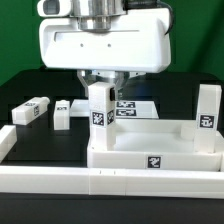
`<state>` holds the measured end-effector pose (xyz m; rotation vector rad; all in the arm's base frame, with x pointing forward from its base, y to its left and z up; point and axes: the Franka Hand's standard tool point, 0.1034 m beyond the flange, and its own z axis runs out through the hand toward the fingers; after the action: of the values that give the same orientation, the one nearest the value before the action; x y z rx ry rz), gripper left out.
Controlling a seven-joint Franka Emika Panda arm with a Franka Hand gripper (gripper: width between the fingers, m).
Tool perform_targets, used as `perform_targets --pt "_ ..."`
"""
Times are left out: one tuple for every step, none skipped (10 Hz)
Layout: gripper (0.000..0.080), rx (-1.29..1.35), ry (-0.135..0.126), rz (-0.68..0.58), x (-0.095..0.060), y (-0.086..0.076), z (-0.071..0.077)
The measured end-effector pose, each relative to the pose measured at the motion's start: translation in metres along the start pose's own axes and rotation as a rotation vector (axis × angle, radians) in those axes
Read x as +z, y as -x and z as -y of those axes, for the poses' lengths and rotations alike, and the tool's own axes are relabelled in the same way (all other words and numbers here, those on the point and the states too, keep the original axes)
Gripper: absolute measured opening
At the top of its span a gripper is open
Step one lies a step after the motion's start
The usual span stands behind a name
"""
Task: Assemble desk
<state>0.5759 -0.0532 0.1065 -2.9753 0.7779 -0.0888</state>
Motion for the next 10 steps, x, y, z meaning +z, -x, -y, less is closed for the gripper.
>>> perform_targets --pt "0.029 0.087 0.0 0.0 0.0001 0.0002 0.0003" --pt "0.029 0.193 0.0 0.001 0.0004 0.0006 0.0011" --pt "0.029 0.295 0.001 0.003 0.0009 0.0017 0.0027" --pt "0.029 0.37 0.001 0.005 0.001 0.0014 0.0031" --pt "0.029 0.403 0.0 0.005 0.001 0.0015 0.0033" --pt "0.037 0.399 0.0 0.005 0.0012 0.0018 0.0035" --pt "0.037 0.359 0.001 0.006 0.0015 0.0021 0.0032" --pt "0.0506 0.303 0.001 0.007 0.002 0.0025 0.0026" --pt "0.0619 0.27 0.002 0.008 0.0029 0.0033 0.003" --pt "0.064 0.143 0.002 0.008 0.0028 0.0031 0.0026"
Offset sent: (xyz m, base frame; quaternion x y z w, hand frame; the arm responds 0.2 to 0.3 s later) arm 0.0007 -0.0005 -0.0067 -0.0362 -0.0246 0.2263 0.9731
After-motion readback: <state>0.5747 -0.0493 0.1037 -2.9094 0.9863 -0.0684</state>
